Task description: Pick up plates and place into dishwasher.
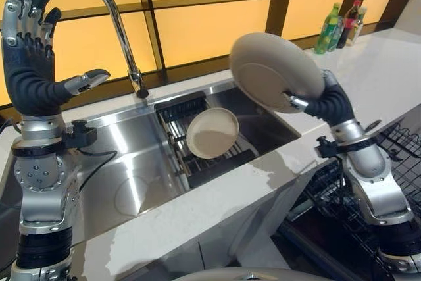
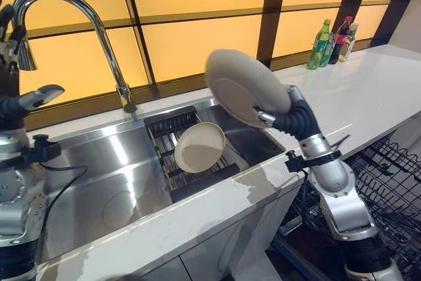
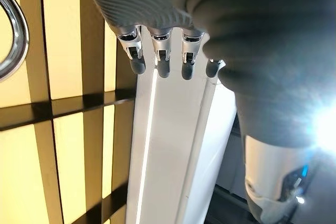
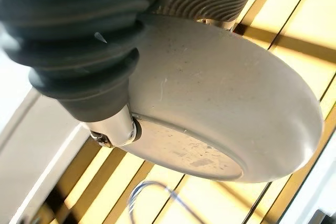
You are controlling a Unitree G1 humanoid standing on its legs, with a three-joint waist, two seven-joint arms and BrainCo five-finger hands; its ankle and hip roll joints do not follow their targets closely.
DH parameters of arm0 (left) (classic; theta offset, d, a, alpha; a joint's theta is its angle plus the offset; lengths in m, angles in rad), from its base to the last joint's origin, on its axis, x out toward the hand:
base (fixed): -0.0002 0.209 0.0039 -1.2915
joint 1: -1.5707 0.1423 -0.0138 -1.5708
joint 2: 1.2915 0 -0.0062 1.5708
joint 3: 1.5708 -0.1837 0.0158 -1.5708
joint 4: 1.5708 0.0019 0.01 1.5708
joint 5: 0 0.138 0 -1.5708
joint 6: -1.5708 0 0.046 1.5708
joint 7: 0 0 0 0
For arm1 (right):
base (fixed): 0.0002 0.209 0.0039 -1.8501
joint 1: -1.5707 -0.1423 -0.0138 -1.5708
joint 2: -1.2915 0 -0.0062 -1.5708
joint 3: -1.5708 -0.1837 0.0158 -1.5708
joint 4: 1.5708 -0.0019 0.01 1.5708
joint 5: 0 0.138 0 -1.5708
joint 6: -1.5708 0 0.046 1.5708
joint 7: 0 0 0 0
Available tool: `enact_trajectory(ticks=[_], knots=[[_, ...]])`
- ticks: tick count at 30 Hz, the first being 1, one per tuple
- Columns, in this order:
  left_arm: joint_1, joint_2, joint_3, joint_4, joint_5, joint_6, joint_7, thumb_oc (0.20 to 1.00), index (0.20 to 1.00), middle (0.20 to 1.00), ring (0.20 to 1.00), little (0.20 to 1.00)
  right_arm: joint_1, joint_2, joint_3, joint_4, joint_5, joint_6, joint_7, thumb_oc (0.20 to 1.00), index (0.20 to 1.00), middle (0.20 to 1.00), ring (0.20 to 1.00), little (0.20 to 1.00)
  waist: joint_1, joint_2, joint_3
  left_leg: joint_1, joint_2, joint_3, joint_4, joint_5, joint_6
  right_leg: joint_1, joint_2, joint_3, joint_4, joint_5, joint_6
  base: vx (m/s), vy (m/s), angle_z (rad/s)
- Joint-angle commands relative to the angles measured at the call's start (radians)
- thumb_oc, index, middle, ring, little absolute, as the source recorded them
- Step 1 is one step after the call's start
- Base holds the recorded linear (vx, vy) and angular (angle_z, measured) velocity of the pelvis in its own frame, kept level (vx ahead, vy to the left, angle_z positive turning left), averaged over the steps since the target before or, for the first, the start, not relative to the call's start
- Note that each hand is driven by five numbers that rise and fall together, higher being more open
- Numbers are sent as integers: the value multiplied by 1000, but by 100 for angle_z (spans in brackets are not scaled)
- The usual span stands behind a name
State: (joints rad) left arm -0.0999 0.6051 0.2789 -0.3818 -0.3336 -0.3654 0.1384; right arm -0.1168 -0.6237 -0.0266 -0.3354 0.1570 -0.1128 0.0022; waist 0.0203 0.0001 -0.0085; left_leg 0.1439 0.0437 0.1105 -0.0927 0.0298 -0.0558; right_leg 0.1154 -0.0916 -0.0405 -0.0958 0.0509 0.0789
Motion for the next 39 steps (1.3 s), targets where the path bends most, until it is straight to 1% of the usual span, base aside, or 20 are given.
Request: enact_trajectory(ticks=[1, 4, 8, 10, 11, 13, 17, 19, 21, 24, 27, 33, 35, 37, 39], knots=[[8, 35, 41, 80, -4, -12, -8, 1000, 1000, 1000, 1000, 1000, -2, -58, -115, 5, -56, -50, -68, 200, 200, 200, 200, 200, -35, -14, -21, -12, -19, -3, 5, -68, 20, -13, -19, -39, 9, -29, 37, -13, 2, -11], [34, 61, 69, 109, 76, -15, 4, 1000, 1000, 1000, 1000, 1000, 55, -88, -192, 35, -80, -42, -81, 200, 200, 200, 200, 200, -63, -15, -15, -6, -18, 19, 5, -74, 22, -20, -16, -17, 9, -24, 41, -15, -5, -21], [64, 112, 118, 167, 127, -16, -10, 1000, 1000, 1000, 1000, 1000, 131, -109, -293, 76, -113, -38, -101, 200, 200, 200, 200, 200, -100, -14, -5, 2, -19, 54, 5, -80, 28, -34, -16, 15, 9, -13, 49, -12, -20, -21], [76, 136, 134, 197, 125, -10, -14, 1000, 1000, 1000, 1000, 1000, 160, -116, -329, 90, -124, -34, -110, 200, 200, 200, 200, 200, -118, -12, 0, 5, -20, 66, 5, -82, 30, -40, -16, 28, 9, -7, 53, -5, -34, -25], [78, 146, 140, 209, 116, 0, -23, 1000, 1000, 1000, 1000, 1000, 173, -119, -344, 94, -124, -19, -118, 200, 200, 200, 200, 200, -124, -11, 2, 6, -20, 73, 5, -83, 31, -44, -16, 34, 9, -5, 56, -11, -41, -30], [81, 160, 148, 256, 118, 11, -13, 1000, 1000, 1000, 1000, 1000, 208, -118, -377, 111, -127, -25, -112, 200, 200, 200, 200, 200, -151, -5, 11, 8, -20, 89, 5, -84, 34, -55, -17, 52, 9, 3, 62, -12, -30, -30], [62, 162, 142, 302, 133, 30, 12, 1000, 1000, 1000, 1000, 1000, 264, -115, -417, 153, -151, -13, -96, 200, 200, 200, 200, 200, -191, 4, 34, 8, -20, 112, 5, -83, 39, -78, -16, 84, 14, 15, 71, -20, -31, -32], [55, 155, 138, 310, 141, 26, 16, 1000, 1000, 1000, 1000, 1000, 282, -111, -427, 176, -159, 5, -93, 200, 200, 200, 200, 200, -206, 7, 45, 4, -20, 122, 5, -82, 40, -92, -16, 96, 17, 19, 74, -52, -38, -25], [48, 158, 136, 319, 154, 19, 23, 1000, 1000, 1000, 1000, 1000, 301, -115, -439, 223, -158, 9, -87, 200, 200, 200, 200, 200, -223, 11, 62, -3, -19, 134, 5, -80, 40, -107, -14, 108, 20, 24, 78, -69, -36, -14], [40, 162, 128, 321, 167, 20, 28, 1000, 1000, 1000, 1000, 1000, 317, -111, -442, 269, -174, 19, -77, 200, 200, 200, 200, 200, -234, 16, 78, -9, -18, 142, 5, -76, 38, -124, -12, 118, 28, 27, 81, -51, -44, -29], [39, 167, 123, 306, 169, 26, 27, 1000, 1000, 1000, 1000, 1000, 337, -112, -436, 310, -174, 43, -43, 200, 200, 200, 200, 200, -238, 19, 92, -12, -17, 142, 5, -73, 36, -128, -10, 123, 30, 28, 82, -10, -76, -13], [39, 175, 106, 276, 172, 46, 12, 1000, 1000, 1000, 1000, 1000, 354, -107, -383, 360, -202, 108, 0, 200, 200, 200, 200, 200, -222, 17, 103, -11, -9, 129, 6, -67, 30, -120, -8, 107, 29, 27, 80, 24, -91, -4], [25, 181, 93, 282, 174, 47, 18, 1000, 1000, 1000, 1000, 1000, 345, -115, -353, 388, -234, 113, 23, 200, 200, 200, 200, 200, -216, 22, 111, -17, -5, 122, 8, -60, 25, -123, -7, 102, 34, 26, 77, 6, -55, 0], [27, 184, 86, 279, 172, 46, 19, 1000, 1000, 1000, 1000, 1000, 340, -126, -330, 411, -246, 116, 80, 200, 200, 200, 200, 200, -208, 25, 116, -17, -3, 115, 8, -56, 20, -117, -8, 95, 31, 26, 76, 39, -51, 2], [31, 191, 82, 256, 164, 62, 16, 1000, 1000, 1000, 1000, 1000, 341, -140, -313, 423, -252, 124, 131, 200, 200, 200, 200, 200, -197, 23, 118, -16, -1, 105, 8, -55, 17, -107, -10, 86, 26, 25, 74, 57, -77, 3]])
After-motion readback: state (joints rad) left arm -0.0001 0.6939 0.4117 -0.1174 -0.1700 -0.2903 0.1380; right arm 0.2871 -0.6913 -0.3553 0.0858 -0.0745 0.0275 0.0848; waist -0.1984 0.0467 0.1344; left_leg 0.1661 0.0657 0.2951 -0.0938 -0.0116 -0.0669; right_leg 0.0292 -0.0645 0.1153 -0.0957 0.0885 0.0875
